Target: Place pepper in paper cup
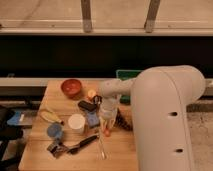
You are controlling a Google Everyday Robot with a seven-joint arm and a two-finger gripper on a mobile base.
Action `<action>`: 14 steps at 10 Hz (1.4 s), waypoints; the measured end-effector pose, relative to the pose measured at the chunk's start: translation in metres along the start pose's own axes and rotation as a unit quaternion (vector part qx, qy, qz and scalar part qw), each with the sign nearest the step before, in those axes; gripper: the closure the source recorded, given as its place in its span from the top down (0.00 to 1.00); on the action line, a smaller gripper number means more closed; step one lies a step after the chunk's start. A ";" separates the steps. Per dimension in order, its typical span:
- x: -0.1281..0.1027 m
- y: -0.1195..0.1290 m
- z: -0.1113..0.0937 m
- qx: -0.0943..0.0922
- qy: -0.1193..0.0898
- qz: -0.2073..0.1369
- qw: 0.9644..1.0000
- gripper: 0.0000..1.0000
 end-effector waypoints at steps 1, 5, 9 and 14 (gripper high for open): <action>0.001 0.000 -0.001 0.000 -0.002 -0.001 1.000 0.00; 0.000 -0.004 -0.022 -0.005 -0.026 0.000 1.000 0.00; -0.010 -0.006 -0.079 -0.003 -0.076 -0.009 0.997 0.00; -0.035 0.045 -0.157 0.015 -0.144 -0.077 0.986 0.00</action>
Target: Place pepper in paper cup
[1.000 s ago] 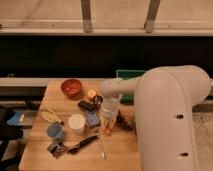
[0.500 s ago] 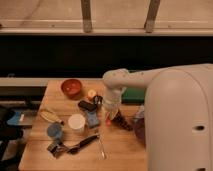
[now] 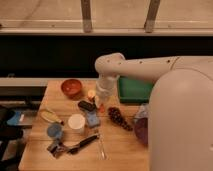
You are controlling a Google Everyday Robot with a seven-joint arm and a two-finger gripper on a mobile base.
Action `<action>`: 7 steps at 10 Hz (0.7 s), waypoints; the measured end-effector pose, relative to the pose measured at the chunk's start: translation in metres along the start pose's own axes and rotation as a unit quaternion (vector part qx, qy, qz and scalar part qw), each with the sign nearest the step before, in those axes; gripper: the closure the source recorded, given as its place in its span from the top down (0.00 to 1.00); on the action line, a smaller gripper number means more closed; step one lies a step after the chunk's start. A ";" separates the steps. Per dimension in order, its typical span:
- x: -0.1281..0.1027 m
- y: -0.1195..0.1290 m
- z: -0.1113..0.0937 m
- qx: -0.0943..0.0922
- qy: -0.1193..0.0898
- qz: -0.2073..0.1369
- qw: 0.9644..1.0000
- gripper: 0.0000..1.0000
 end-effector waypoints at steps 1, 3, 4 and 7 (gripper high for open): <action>-0.007 0.012 -0.009 0.001 -0.010 -0.017 1.000 0.00; -0.015 0.030 -0.021 -0.001 -0.032 -0.045 0.998 0.00; -0.018 0.044 -0.025 -0.007 -0.043 -0.060 0.997 0.00; -0.017 0.087 -0.024 -0.029 -0.060 -0.092 0.994 0.00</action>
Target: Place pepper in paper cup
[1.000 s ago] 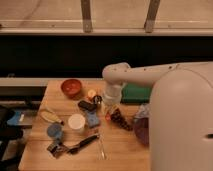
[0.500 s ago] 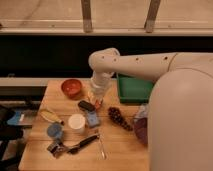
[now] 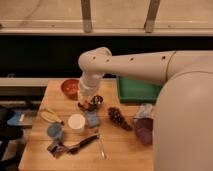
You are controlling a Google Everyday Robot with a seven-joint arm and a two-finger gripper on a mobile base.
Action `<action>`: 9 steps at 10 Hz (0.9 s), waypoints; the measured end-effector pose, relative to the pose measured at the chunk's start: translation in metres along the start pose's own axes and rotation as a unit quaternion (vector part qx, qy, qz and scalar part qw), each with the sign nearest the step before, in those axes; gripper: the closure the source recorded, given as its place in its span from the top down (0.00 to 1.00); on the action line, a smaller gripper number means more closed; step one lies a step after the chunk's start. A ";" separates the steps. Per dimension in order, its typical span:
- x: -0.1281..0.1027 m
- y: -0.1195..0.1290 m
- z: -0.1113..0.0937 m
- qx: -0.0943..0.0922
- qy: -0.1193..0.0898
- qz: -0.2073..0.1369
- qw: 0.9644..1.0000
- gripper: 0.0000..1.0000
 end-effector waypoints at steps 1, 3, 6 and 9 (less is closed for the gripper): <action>0.000 0.012 0.004 -0.010 -0.002 -0.008 1.000 0.00; 0.003 0.025 0.012 -0.017 0.001 -0.015 1.000 0.00; 0.009 0.039 0.031 -0.027 0.015 -0.015 0.999 0.00; 0.019 0.049 0.052 -0.037 0.029 -0.006 0.999 0.00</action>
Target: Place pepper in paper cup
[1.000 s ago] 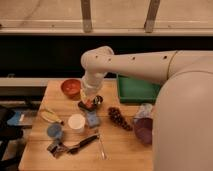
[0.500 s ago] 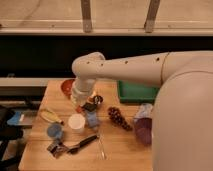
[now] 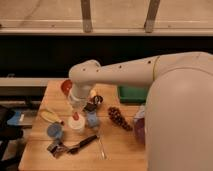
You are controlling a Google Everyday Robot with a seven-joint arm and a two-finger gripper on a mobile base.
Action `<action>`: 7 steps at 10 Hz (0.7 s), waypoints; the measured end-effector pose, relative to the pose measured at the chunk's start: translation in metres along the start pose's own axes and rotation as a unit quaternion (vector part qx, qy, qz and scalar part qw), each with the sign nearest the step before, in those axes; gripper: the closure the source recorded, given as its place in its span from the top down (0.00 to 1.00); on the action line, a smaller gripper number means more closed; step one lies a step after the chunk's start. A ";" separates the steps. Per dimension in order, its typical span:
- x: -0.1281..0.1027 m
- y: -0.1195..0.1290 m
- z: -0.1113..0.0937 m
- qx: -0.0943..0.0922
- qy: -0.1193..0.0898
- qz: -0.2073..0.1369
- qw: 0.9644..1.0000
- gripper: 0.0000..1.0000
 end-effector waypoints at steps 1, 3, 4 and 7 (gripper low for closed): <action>0.002 0.000 0.010 -0.003 0.007 0.004 1.000 0.00; 0.005 -0.003 0.017 -0.005 0.013 0.012 1.000 0.00; 0.005 -0.004 0.019 -0.006 0.015 0.015 1.000 0.00; 0.006 -0.006 0.028 -0.009 0.022 0.024 0.999 0.00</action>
